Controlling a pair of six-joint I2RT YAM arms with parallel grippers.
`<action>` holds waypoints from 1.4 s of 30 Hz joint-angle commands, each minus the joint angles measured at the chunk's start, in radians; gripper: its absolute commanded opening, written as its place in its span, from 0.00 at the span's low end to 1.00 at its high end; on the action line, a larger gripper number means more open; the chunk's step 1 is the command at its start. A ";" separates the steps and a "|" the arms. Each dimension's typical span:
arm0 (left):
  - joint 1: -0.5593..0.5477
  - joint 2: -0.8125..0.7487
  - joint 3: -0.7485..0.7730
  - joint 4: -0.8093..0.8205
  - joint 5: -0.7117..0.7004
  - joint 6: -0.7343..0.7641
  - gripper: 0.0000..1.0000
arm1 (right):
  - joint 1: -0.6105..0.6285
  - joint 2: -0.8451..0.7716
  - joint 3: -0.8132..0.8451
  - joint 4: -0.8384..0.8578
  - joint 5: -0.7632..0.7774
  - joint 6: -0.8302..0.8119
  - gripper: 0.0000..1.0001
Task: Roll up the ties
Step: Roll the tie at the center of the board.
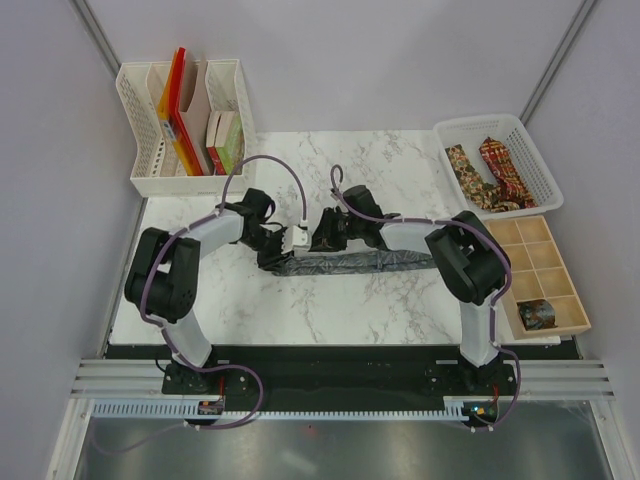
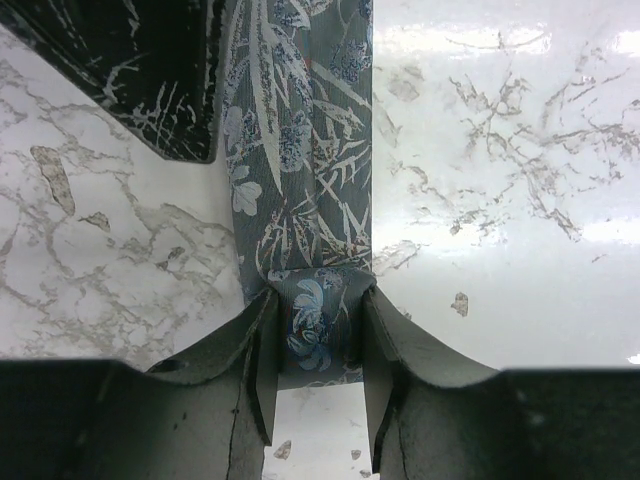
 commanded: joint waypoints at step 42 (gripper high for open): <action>0.072 -0.019 -0.068 -0.134 -0.070 0.032 0.38 | 0.198 0.171 -0.029 0.457 0.053 0.399 0.44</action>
